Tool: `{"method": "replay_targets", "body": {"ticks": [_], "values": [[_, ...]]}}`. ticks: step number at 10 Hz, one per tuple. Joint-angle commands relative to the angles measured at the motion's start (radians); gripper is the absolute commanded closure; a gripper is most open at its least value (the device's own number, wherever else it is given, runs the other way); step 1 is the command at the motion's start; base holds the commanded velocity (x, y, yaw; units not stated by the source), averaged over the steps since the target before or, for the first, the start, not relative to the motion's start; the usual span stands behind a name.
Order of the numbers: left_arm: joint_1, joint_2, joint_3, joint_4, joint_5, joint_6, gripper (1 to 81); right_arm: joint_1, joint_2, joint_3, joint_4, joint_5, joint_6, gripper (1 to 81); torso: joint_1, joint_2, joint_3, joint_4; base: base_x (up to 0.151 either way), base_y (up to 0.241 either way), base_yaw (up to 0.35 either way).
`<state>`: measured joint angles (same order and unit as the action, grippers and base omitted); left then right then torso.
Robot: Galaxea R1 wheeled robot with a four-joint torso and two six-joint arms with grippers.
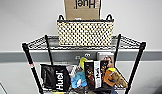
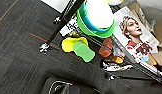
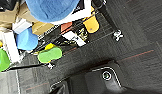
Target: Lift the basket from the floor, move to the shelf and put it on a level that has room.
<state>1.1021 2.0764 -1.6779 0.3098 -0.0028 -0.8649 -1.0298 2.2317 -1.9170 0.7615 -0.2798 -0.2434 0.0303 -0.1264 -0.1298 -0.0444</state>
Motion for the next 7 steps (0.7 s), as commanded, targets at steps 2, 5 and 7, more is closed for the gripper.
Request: {"method": "replay_targets", "body": {"ticks": [2, 5, 7], "values": [[0.04, 0.108, -0.141, 0.092, -0.013, 0.003, 1.0, -0.013, 0.067, -0.098, 0.016, -0.024, -0.069, 1.0, 0.0, 0.0, 0.0, 0.0, 0.0, 0.0, 0.0], [0.1, 0.225, -0.247, 0.12, -0.014, 0.003, 1.0, -0.085, 0.162, -0.18, 0.016, -0.001, -0.119, 1.0, 0.0, 0.0, 0.0, 0.0, 0.0, 0.0, 0.0], [0.132, 0.292, -0.325, 0.138, -0.014, 0.003, 1.0, -0.126, 0.246, -0.271, 0.016, 0.007, -0.155, 1.0, -0.001, 0.0, 0.0, 0.0, 0.0, 0.0, 0.0]]}}
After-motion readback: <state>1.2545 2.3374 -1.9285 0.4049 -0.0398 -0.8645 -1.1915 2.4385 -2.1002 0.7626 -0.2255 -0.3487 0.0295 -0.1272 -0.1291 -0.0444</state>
